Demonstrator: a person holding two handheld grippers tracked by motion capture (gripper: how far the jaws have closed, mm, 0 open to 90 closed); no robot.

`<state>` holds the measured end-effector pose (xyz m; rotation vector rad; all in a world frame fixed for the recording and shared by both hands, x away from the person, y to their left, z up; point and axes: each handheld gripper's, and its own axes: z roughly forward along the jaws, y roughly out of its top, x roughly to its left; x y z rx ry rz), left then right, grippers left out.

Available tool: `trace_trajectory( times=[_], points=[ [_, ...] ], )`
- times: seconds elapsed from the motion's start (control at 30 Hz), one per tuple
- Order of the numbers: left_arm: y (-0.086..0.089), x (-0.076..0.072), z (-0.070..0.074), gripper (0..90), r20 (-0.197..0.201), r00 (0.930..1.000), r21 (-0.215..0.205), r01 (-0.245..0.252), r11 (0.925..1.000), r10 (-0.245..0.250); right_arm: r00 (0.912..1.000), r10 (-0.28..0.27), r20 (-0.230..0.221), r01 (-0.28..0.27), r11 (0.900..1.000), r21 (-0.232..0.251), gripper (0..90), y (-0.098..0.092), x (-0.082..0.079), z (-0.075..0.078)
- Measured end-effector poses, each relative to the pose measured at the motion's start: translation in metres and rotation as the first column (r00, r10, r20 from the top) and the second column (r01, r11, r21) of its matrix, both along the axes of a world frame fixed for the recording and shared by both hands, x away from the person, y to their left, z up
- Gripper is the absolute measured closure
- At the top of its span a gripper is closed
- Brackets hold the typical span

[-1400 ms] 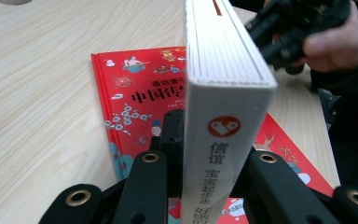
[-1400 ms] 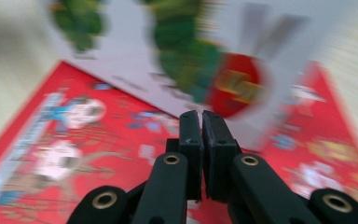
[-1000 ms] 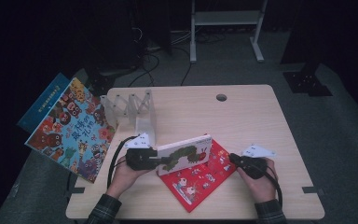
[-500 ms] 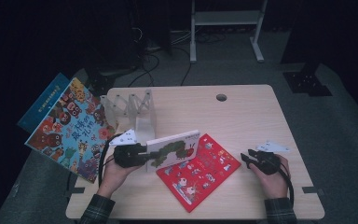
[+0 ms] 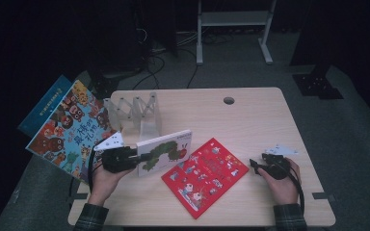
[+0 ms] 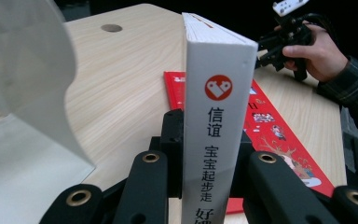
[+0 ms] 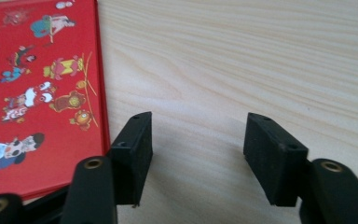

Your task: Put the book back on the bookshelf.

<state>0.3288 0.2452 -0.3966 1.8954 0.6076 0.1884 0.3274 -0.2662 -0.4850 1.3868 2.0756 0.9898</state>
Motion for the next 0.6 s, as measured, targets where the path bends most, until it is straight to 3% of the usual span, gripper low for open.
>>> trace_trajectory(
  times=[0.33, 0.6],
  points=[
    [0.030, -0.011, 0.002, 75.2, -0.004, 0.9977, -0.019, -0.068, 0.9975, 0.068, 0.9998, 0.008, -0.018, -0.009, 1.000, -0.019, 28.0, 0.003, 0.003, -0.001],
    [0.053, -0.022, 0.005, 75.2, 0.002, 0.9914, -0.032, -0.131, 0.9909, 0.131, 0.9998, 0.006, -0.019, -0.007, 1.000, -0.018, 27.7, 0.003, 0.003, -0.001]
  ],
)
